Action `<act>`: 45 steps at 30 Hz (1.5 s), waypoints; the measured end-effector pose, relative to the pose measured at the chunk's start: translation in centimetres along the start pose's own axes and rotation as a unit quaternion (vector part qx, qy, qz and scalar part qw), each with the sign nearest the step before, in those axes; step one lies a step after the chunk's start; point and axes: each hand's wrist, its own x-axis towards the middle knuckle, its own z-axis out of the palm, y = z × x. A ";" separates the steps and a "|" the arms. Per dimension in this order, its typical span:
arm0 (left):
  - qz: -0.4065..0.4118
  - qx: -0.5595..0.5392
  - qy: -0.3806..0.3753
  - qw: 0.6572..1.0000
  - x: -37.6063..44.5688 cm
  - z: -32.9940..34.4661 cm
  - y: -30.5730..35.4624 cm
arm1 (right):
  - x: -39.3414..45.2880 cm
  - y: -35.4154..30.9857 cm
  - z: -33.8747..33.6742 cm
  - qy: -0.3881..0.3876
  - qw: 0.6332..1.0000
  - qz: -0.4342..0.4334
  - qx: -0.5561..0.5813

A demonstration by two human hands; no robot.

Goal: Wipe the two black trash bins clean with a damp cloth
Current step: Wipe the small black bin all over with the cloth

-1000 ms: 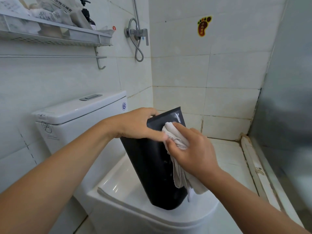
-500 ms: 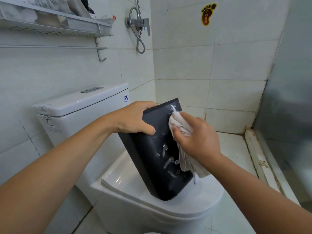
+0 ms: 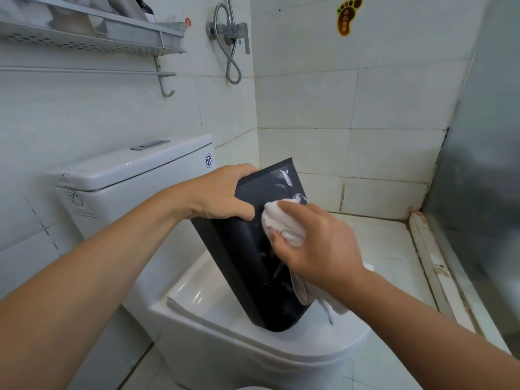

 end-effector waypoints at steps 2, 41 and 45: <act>-0.003 0.003 0.005 1.000 -0.1 0.0 -0.1 | -1.3 -0.8 0.0 -0.033 0.998 -0.053 0.005; -0.018 0.024 0.019 0.999 -0.5 0.7 1.4 | 0.8 0.1 -1.2 -0.030 0.999 0.006 -0.037; -0.014 0.023 0.016 0.999 -0.6 0.7 1.4 | -0.8 -0.9 -1.3 -0.082 0.995 -0.058 0.008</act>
